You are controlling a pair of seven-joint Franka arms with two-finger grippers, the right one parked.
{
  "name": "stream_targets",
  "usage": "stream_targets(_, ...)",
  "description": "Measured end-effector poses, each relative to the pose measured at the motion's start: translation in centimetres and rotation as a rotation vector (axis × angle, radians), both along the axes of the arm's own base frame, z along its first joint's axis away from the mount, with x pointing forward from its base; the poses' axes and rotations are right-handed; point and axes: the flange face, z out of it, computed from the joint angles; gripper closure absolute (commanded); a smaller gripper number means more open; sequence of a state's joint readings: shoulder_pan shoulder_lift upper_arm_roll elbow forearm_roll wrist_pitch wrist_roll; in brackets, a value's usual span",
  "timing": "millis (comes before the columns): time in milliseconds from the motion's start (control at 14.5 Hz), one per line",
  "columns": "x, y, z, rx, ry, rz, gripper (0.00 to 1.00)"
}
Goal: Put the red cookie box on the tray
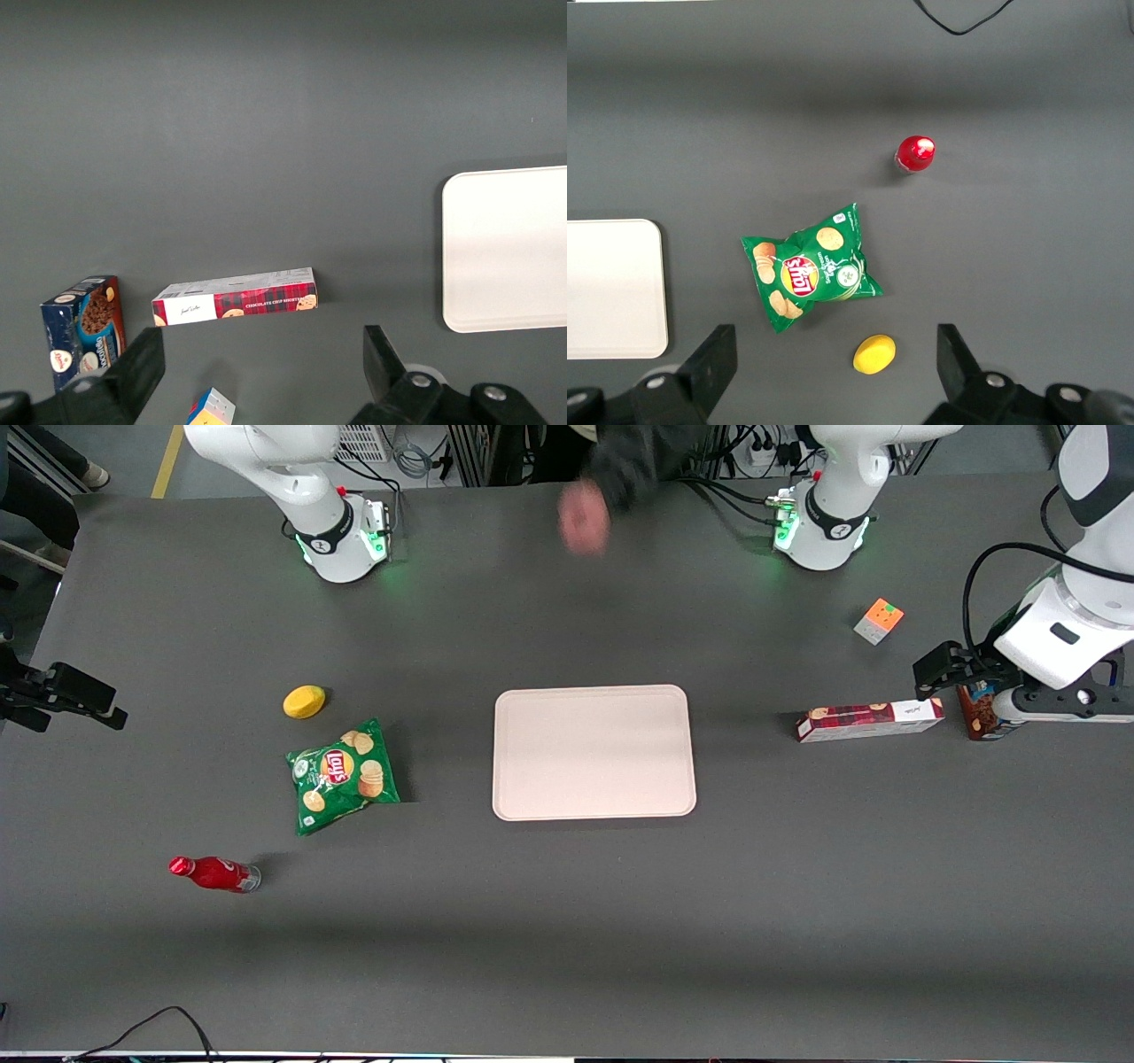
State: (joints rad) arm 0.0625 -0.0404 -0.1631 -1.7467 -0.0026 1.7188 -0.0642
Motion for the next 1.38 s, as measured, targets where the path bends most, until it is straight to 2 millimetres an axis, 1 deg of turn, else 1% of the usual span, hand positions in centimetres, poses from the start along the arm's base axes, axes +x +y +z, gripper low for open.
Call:
stream_targets(963, -0.2, 0.2, 0.0, 0.003, 0.016, 0.004, 0.0)
stream_targets(1238, -0.1, 1.5, -0.3, 0.004, 0.027, 0.026, 0.0)
stream_targets(1376, -0.2, 3.2, -0.6, 0.008, 0.05, 0.031, 0.0)
